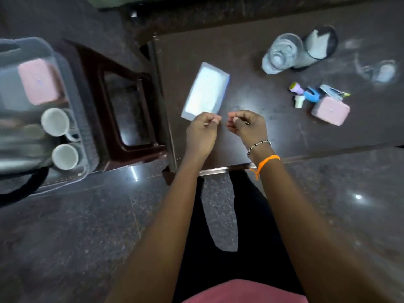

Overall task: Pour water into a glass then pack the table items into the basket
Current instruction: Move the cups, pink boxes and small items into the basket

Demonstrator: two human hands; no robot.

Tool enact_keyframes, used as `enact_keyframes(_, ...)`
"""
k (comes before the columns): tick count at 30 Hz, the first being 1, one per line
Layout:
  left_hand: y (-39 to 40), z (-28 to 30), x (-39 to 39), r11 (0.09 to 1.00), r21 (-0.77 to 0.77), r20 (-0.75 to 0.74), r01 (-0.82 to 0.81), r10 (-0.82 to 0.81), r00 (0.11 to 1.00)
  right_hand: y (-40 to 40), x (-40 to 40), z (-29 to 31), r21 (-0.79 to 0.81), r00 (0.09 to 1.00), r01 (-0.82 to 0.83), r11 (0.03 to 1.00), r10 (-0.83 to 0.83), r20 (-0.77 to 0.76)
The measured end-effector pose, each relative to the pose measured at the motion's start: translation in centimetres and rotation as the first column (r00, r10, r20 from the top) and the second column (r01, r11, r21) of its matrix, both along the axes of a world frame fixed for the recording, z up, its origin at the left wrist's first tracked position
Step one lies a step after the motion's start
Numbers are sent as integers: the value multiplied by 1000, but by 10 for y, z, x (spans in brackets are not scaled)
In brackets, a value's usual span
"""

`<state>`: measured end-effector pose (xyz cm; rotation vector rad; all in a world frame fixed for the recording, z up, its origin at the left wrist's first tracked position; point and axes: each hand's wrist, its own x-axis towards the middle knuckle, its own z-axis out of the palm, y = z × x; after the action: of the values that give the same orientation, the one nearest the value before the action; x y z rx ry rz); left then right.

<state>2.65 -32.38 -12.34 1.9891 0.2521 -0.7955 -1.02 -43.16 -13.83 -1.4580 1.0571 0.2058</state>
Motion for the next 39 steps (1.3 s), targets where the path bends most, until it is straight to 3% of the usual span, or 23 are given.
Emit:
enact_keyframes(5, -95, -10, -25, 969, -7, -39, 245, -245, 969, -95, -45, -15, -20, 989, 133, 991, -134, -64)
enact_keyframes(13, -206, -39, -34, 858, 77, -162, 508, -492, 855, -212, -89, -50, -87, 933, 308, 948, -318, -165)
enact_keyframes(17, -242, -53, -33, 795, 122, -212, 594, -564, 798, -255, -94, -75, -230, 856, 399, 888, -450, -253)
enact_keyframes(22, -271, -68, -29, 739, 182, -203, 649, -617, 760, -286, -96, -99, -295, 770, 436, 850, -522, -367)
enact_keyframes(26, -280, -86, -27, 758, 215, -235, 616, -572, 786, -291, -98, -110, -237, 760, 457, 857, -515, -396)
enact_keyframes(29, -287, -95, -29, 711, 215, -287, 670, -610, 739, -290, -101, -113, -177, 766, 470, 865, -500, -405)
enact_keyframes(31, -291, -100, -31, 692, 227, -301, 686, -620, 725, -290, -103, -115, -102, 756, 529, 842, -523, -395)
enact_keyframes(35, -297, -104, -33, 743, 259, -312, 617, -540, 782, -295, -108, -114, -22, 739, 609, 793, -577, -347)
enact_keyframes(39, -288, -100, -39, 716, 298, -258, 631, -576, 776, -291, -112, -110, 65, 739, 643, 763, -596, -315)
